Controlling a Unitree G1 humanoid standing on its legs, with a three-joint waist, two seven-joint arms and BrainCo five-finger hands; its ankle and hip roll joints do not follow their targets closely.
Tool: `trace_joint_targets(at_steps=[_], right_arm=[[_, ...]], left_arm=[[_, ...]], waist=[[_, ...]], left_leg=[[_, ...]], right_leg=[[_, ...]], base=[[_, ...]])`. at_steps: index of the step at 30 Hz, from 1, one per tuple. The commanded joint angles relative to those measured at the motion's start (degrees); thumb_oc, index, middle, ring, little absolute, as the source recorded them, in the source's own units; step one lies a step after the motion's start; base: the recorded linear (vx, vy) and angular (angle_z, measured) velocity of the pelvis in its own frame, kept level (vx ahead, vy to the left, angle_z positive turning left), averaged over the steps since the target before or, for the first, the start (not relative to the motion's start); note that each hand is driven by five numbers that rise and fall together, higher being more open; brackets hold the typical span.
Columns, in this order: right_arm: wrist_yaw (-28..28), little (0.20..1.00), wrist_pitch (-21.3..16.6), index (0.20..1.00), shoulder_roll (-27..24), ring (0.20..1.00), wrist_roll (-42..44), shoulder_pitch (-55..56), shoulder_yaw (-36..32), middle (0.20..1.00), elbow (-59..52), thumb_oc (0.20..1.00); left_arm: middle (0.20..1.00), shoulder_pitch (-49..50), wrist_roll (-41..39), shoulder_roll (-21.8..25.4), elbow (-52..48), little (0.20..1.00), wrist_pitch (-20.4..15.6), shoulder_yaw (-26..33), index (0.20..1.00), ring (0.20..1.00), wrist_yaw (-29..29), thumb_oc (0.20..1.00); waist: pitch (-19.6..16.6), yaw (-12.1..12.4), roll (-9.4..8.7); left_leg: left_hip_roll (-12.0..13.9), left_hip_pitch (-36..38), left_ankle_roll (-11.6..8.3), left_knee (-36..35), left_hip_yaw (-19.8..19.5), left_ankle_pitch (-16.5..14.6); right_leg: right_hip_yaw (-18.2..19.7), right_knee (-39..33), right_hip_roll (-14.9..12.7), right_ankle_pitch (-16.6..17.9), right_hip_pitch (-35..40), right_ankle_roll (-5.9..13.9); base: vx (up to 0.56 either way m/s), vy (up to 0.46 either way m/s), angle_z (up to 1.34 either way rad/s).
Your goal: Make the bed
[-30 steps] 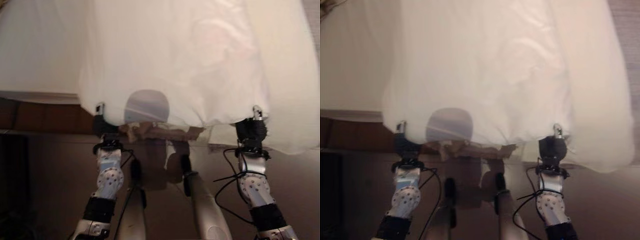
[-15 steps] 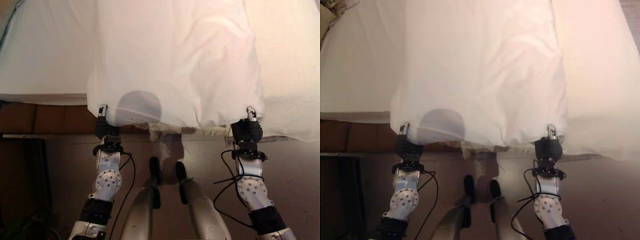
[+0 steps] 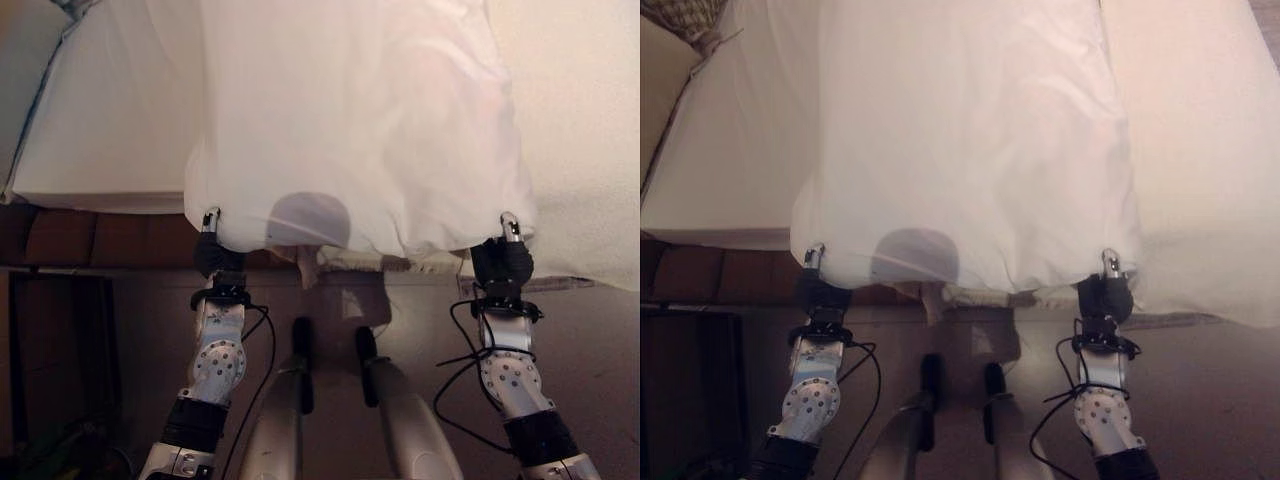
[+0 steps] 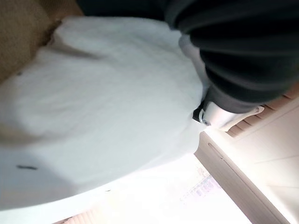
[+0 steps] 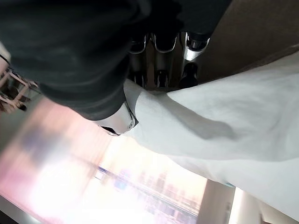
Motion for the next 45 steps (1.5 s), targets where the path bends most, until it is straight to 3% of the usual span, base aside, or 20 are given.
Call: trace_joint_targets(at_steps=[1,4,6,9,11,13,14,18,19,22,23,25,30,33,36,37,38,40,43,45], right_arm=[[1.8,0.2,-3.71,0.2,-0.06,0.2,-2.66,1.14,-1.16,0.2,-1.7,0.2],[0.6,0.2,-4.34,0.2,0.61,0.2,-2.7,0.5,-1.08,0.2,-1.13,0.2],[0.51,0.2,-4.4,0.2,1.15,0.2,-2.77,-0.1,-1.27,0.2,-0.51,0.2],[0.91,0.2,-3.54,0.2,2.7,0.2,-1.01,1.46,-1.96,0.2,0.29,0.2],[1.88,0.2,-2.49,0.2,3.56,0.2,-0.02,2.53,-2.23,0.2,1.75,0.2],[3.17,0.2,-2.0,0.2,5.01,0.2,1.15,2.22,-1.88,0.2,3.88,0.2],[3.54,0.2,-1.53,0.2,5.94,0.2,1.2,2.32,-1.06,0.2,3.77,0.2],[4.54,0.2,-1.16,0.2,4.98,0.2,0.88,3.15,-1.18,0.2,5.17,0.2],[4.61,0.2,-1.53,0.2,4.69,0.2,0.5,4.09,-1.27,0.2,5.39,0.2],[4.6,0.2,-1.54,0.2,4.54,0.2,0.48,4.8,-1.14,0.2,5.38,0.2],[4.74,0.2,-1.54,0.2,4.46,0.2,0.66,4.83,-1.2,0.2,5.64,0.2],[4.3,0.2,-1.3,0.2,3.61,0.2,0.56,4.62,-1.13,0.2,6.21,0.2],[2.63,0.2,-2.08,0.2,3.24,0.2,1.18,4.1,-2.52,0.2,7.79,0.2],[2.18,0.2,-1.91,0.2,2.39,0.2,1.37,3.91,-2.88,0.2,8.27,0.2],[2.36,0.2,-2.13,0.2,2.42,0.2,2.0,3.23,-3.35,0.2,9.97,0.2],[2.58,0.2,-2.28,0.2,2.6,0.2,2.32,3.63,-3.73,0.2,10.27,0.2],[2.6,0.2,-2.28,0.2,2.61,0.2,2.34,3.63,-3.72,0.2,10.28,0.2],[1.89,0.2,-2.72,0.2,2.67,0.2,2.11,4.18,-4.26,0.2,10.88,0.2],[1.49,0.2,-3.14,0.2,3.01,0.2,1.6,3.51,-4.02,0.2,11.05,0.2],[1.43,0.2,-3.18,0.2,3.23,0.2,1.37,2.88,-3.79,0.2,11.17,0.2]], left_arm=[[0.2,5.73,5.76,2.16,-9.94,0.2,-5.04,1.79,0.2,0.2,-0.54,0.2],[0.2,4.54,4.65,1.91,-8.73,0.2,-5.51,1.29,0.2,0.2,-0.21,0.2],[0.2,4.31,4.52,2.2,-7.45,0.2,-5.22,1.13,0.2,0.2,-0.5,0.2],[0.2,3.28,2.51,2.44,-3.39,0.2,-4.5,-0.66,0.2,0.2,-1.17,0.2],[0.2,3.69,2.84,2.41,-1.08,0.2,-3.56,-1.55,0.2,0.2,-1.98,0.2],[0.2,4.91,4.21,3.11,-0.31,0.2,-2.88,-1.17,0.2,0.2,-2.46,0.2],[0.2,5.31,4.44,2.76,0.04,0.2,-2.71,-0.96,0.2,0.2,-2.35,0.2],[0.2,5.85,5.75,2.11,0.77,0.2,-1.94,-0.98,0.2,0.2,-2.88,0.2],[0.2,6.33,7.1,2.27,0.19,0.2,-1.66,-0.84,0.2,0.2,-2.38,0.2],[0.2,7.03,7.31,1.9,-0.34,0.2,-1.66,-0.83,0.2,0.2,-1.98,0.2],[0.2,7.33,7.8,2.0,-0.42,0.2,-1.64,-0.77,0.2,0.2,-1.85,0.2],[0.2,7.62,6.98,1.06,-0.26,0.2,-2.23,-0.7,0.2,0.2,-1.51,0.2],[0.2,8.15,3.79,-1.37,0.91,0.2,-2.55,-1.31,0.2,0.2,-1.07,0.2],[0.2,7.96,4.11,-2.02,1.11,0.2,-2.77,-1.44,0.2,0.2,-0.7,0.2],[0.2,7.52,3.92,-2.46,0.98,0.2,-2.53,-1.35,0.2,0.2,-1.41,0.2],[0.2,7.78,4.46,-2.01,-0.24,0.2,-2.74,-1.06,0.2,0.2,-1.39,0.2],[0.2,7.8,4.48,-2.0,-0.28,0.2,-2.73,-1.06,0.2,0.2,-1.36,0.2],[0.2,7.95,4.91,-1.56,-1.64,0.2,-3.46,-0.44,0.2,0.2,-0.69,0.2],[0.2,7.65,5.59,-0.8,-1.39,0.2,-3.94,0.13,0.2,0.2,-0.08,0.2],[0.2,7.38,5.61,-0.53,-1.2,0.2,-4.18,-0.02,0.2,0.2,0.03,0.2]], waist=[[-3.51,1.42,-1.18],[-3.08,1.66,-0.56],[-2.61,2.2,-0.74],[-2.48,1.9,-0.8],[-3.61,1.61,-0.49],[-4.46,2.4,-0.95],[-4.87,3.25,-1.24],[-5.59,1.81,-1.97],[-5.59,1.14,-2.33],[-5.42,0.93,-2.51],[-5.4,1.01,-2.26],[-5.38,1.38,-1.44],[-5.3,1.82,-0.41],[-4.93,2.43,-0.97],[-5.18,1.92,-1.92],[-5.74,1.86,-2.38],[-5.93,1.77,-2.37],[-6.17,1.3,-1.73],[-5.72,1.41,-0.03],[-5.85,1.61,0.25]], left_leg=[[8.31,3.27,-0.15,-11.59,-2.31,9.25],[7.75,4.23,-0.63,-9.89,-0.44,6.33],[6.1,2.79,-0.71,-7.0,-2.35,4.73],[-1.18,-0.85,1.64,5.29,1.94,-3.8],[-4.57,-1.32,3.12,7.17,3.64,-5.93],[-5.18,0.23,4.38,6.5,5.41,-7.62],[-5.2,1.11,4.5,6.09,6.62,-7.88],[-8.42,4.36,4.7,-0.83,7.87,-4.58],[-10.1,5.86,4.59,-4.16,7.33,-3.01],[-11.0,6.46,4.62,-5.61,6.71,-1.94],[-10.92,5.97,4.77,-5.42,6.39,-1.7],[-10.82,5.05,4.95,-5.43,6.57,-1.27],[-9.3,3.53,3.23,-5.19,7.09,0.76],[-10.8,2.55,3.03,-3.41,3.42,-0.21],[-6.37,3.2,3.52,-3.53,2.51,-0.61],[-2.82,3.94,3.44,-5.75,0.08,1.11],[-2.84,3.81,3.4,-6.01,-0.01,1.38],[3.72,4.21,1.46,-11.33,0.43,7.37],[6.49,7.6,-0.67,-17.36,2.72,8.51],[6.08,6.91,-0.81,-16.12,2.33,7.54]], right_leg=[[3.73,-3.23,1.47,2.48,-0.08,8.26],[3.09,-2.37,0.1,1.81,0.13,9.72],[4.18,-3.22,-0.79,2.8,0.11,10.75],[5.6,-12.11,-10.43,9.64,5.3,15.34],[6.53,-17.59,-14.99,15.46,7.48,14.6],[2.29,-21.1,-16.79,19.37,7.65,14.16],[-2.98,-21.47,-16.67,18.02,8.11,14.0],[-1.81,-16.43,-3.93,10.36,4.97,11.72],[-0.76,-12.76,2.46,8.11,3.53,10.17],[-0.89,-9.44,4.34,5.67,3.95,8.59],[-0.14,-6.45,5.03,4.59,3.25,8.05],[1.86,-9.73,4.05,5.24,4.63,7.91],[0.39,-16.49,3.39,7.38,6.61,8.32],[1.25,-16.99,3.04,8.49,6.05,8.53],[1.98,-16.46,1.53,8.61,5.17,8.55],[2.42,-16.21,0.45,8.33,4.77,8.54],[2.34,-16.26,0.42,8.43,4.57,8.52],[2.01,-14.74,-0.85,7.13,4.39,8.68],[1.6,-12.75,-1.52,6.11,4.5,10.09],[2.17,-12.83,-1.88,6.9,3.89,10.76]], base=[[0.06,0.373,-0.1],[0.03,0.382,-0.02],[0.0,0.431,0.06],[0.1,0.738,-0.03],[0.14,0.713,0.5],[0.1,0.526,0.22],[0.05,0.43,-0.2],[-0.02,0.312,-0.56],[-0.03,0.16,-0.21],[-0.04,0.053,0.01],[-0.09,-0.012,0.49],[-0.11,-0.06,0.27],[-0.08,-0.146,0.09],[-0.11,-0.08,0.2],[-0.06,0.031,0.01],[-0.02,0.077,0.05],[-0.01,0.128,0.06],[0.02,0.21,0.11],[0.04,0.333,0.07],[0.0,0.377,-0.18]])
